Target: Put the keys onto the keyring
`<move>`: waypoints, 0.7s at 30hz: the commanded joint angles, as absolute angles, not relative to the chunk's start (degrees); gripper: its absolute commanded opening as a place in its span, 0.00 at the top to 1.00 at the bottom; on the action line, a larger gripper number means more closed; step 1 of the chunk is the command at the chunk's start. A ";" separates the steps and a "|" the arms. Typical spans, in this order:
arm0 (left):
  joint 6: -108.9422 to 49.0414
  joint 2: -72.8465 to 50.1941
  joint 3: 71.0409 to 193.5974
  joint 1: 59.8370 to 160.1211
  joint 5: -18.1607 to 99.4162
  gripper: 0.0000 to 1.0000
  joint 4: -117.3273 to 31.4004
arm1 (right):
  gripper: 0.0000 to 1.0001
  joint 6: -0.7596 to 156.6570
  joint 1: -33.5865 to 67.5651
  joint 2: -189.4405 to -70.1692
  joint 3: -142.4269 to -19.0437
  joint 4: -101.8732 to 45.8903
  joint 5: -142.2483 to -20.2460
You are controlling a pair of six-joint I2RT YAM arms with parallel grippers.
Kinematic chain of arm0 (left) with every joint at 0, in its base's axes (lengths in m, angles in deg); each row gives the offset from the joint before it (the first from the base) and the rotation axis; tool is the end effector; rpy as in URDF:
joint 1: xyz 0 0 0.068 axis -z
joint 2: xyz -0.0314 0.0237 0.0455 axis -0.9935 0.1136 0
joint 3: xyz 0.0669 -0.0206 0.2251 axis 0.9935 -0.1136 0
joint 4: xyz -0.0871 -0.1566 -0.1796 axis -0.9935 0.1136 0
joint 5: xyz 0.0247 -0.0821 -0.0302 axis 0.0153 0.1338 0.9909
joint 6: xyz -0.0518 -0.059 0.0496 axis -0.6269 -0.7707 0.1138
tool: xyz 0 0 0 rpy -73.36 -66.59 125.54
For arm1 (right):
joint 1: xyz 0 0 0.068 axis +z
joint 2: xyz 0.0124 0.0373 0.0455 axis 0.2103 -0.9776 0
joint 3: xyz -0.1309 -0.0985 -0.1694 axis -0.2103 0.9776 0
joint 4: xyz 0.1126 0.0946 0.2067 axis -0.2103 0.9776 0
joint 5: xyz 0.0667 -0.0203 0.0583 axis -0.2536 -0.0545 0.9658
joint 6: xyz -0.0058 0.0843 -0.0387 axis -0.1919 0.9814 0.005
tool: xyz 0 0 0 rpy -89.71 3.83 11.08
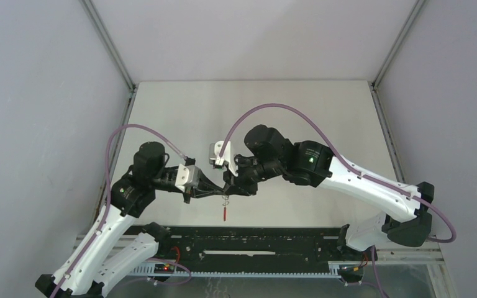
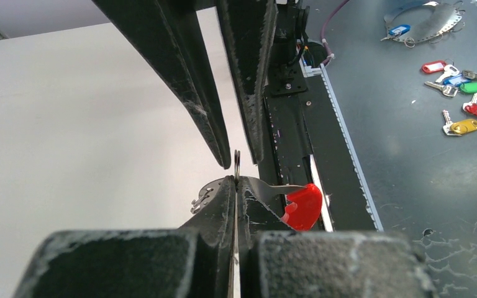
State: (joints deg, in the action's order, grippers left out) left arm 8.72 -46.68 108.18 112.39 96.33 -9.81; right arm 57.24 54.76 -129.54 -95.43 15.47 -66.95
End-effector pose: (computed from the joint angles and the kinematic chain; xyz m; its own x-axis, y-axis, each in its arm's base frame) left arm 0.1172 -0.1506 0.3076 0.1208 0.1616 -0.9794 0.9894 -0.1001 0.1055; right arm 0.1016 0.3180 0.3483 0.0180 -0.5258 -0.8504 -0.9989 -0.0467 0.0077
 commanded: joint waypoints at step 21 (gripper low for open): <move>6.76 -47.77 111.98 112.79 94.69 0.73 -12.99 | 1.00 60.87 52.86 -122.40 -88.75 1.11 -70.48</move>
State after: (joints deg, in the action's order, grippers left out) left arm 8.46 -47.05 108.27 112.41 94.93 -10.34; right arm 57.33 54.27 -129.87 -94.77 14.02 -69.71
